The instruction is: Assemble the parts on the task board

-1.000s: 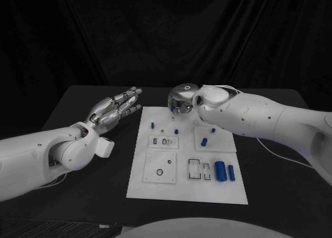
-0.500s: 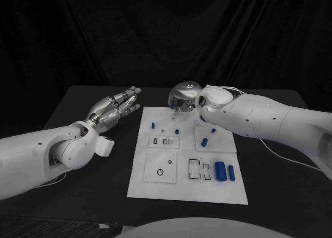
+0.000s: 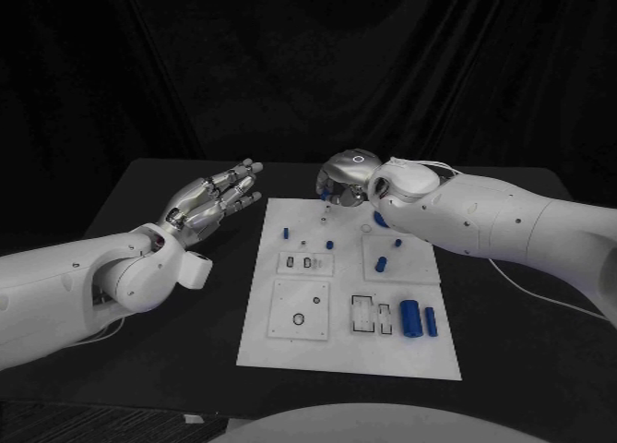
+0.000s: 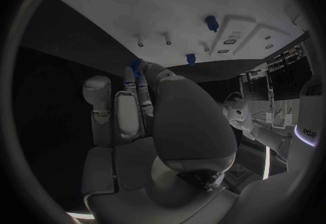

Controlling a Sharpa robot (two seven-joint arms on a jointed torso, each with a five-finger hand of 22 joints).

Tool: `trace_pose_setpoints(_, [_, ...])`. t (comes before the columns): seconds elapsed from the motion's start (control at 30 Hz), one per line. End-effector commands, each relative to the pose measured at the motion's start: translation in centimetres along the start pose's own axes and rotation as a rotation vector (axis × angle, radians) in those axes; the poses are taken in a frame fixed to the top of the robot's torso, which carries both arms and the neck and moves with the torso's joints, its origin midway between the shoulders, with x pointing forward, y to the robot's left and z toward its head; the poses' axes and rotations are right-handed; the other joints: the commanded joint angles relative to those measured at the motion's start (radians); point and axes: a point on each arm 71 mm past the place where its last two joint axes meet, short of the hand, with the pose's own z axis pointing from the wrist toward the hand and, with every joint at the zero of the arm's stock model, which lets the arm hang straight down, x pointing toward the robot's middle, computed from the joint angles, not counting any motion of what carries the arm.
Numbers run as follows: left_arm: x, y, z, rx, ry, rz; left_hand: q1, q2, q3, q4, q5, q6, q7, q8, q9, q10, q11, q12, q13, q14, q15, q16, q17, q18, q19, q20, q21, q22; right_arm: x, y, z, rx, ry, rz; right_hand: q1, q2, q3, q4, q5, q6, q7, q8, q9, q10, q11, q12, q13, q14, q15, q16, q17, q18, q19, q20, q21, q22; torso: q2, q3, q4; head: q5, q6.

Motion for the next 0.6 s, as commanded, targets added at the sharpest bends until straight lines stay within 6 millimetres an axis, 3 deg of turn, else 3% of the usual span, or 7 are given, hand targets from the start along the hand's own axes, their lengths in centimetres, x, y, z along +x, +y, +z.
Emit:
trace_pose_setpoints(0.03, [0.14, -0.27, 0.14, 0.020, 0.013, -0.005, 0.007, 0.000, 0.006, 0.002, 0.005, 0.005, 0.005, 0.004, 0.001, 0.001, 0.005, -0.002, -0.001, -0.001, 0.008, 0.005, 0.001, 0.010, 0.004, 0.006, 0.004, 0.002, 0.36, 0.01, -0.15, 0.013, 0.028, 0.004, 0.006, 0.000, 0.004, -0.002, 0.005, 0.006, 0.000, -0.001, 0.002, 0.004, 0.003, 0.001, 0.001, 0.006, 0.009, 0.004, -0.002, -0.011, 0.002, 0.001, 0.001, 0.000, 0.000, -0.0007, 0.0004, 0.002, -0.001])
trace_pose_setpoints(0.6, [0.07, -0.17, 0.23, 0.015, 0.019, -0.008, 0.007, 0.000, 0.007, 0.003, 0.005, 0.005, 0.006, 0.005, 0.001, 0.002, 0.006, -0.002, -0.001, -0.001, 0.009, 0.005, 0.001, 0.010, 0.005, 0.006, 0.005, 0.002, 1.12, -0.19, -0.65, 0.031, 0.089, 0.015, 0.002, -0.001, 0.005, -0.002, -0.002, -0.007, 0.003, -0.011, 0.001, -0.006, 0.008, -0.009, 0.000, 0.002, 0.012, -0.002, -0.010, -0.010, -0.004, 0.003, -0.004, -0.002, -0.002, -0.0003, -0.0009, 0.002, -0.009])
